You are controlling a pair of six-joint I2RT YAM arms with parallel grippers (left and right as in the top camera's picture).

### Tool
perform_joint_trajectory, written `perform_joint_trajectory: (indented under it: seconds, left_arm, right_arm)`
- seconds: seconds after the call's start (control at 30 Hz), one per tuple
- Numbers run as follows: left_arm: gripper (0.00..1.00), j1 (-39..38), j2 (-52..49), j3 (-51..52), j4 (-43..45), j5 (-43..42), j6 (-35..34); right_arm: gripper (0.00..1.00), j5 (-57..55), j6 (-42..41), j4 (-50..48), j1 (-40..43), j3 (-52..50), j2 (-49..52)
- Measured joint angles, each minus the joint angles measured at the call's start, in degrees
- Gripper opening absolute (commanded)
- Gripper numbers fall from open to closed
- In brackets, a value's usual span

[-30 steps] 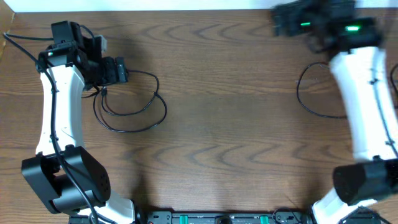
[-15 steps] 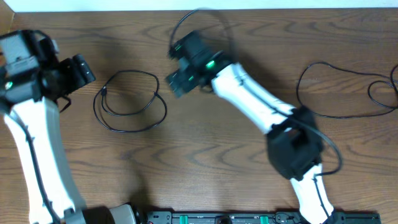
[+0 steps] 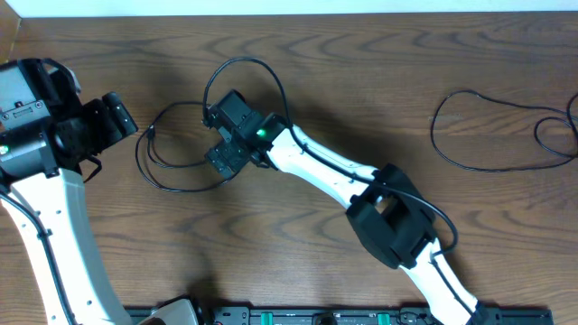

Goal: Untangle cables

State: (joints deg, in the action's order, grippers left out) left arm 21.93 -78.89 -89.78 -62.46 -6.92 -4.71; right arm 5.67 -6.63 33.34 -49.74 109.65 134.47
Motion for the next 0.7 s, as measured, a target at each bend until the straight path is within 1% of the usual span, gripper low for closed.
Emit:
perform_joint_trajectory:
  seconds: [0.13, 0.17, 0.2, 0.23, 0.27, 0.53, 0.7]
  left_arm:
    - [0.93, 0.0, 0.0, 0.0, -0.2, -0.1, 0.0]
    - [0.93, 0.0, 0.0, 0.0, -0.2, -0.2, 0.0]
    - [0.93, 0.0, 0.0, 0.0, -0.2, -0.2, 0.0]
    - [0.93, 0.0, 0.0, 0.0, -0.3, -0.2, 0.0]
    - [0.93, 0.0, 0.0, 0.0, -0.2, -0.2, 0.0]
    - [0.93, 0.0, 0.0, 0.0, -0.2, -0.2, 0.0]
    - [0.93, 0.0, 0.0, 0.0, -0.2, -0.2, 0.0]
  right_arm:
    - [0.99, -1.2, -0.1, -1.7, 0.0, 0.0, 4.0]
    - [0.92, -0.7, -0.4, -2.1, 0.0, 0.5, 4.2]
    - [0.57, -1.1, -0.4, -1.8, 0.0, 0.5, 4.3]
    - [0.11, -1.2, -0.3, -1.6, 0.0, 0.5, 4.3]
    - [0.01, -1.4, -0.5, -1.5, 0.0, 0.6, 4.4]
    - [0.01, -3.7, -0.9, 1.5, 0.7, 1.1, 4.7]
    - [0.01, -8.4, -0.8, 7.9, 4.6, 1.8, 3.9]
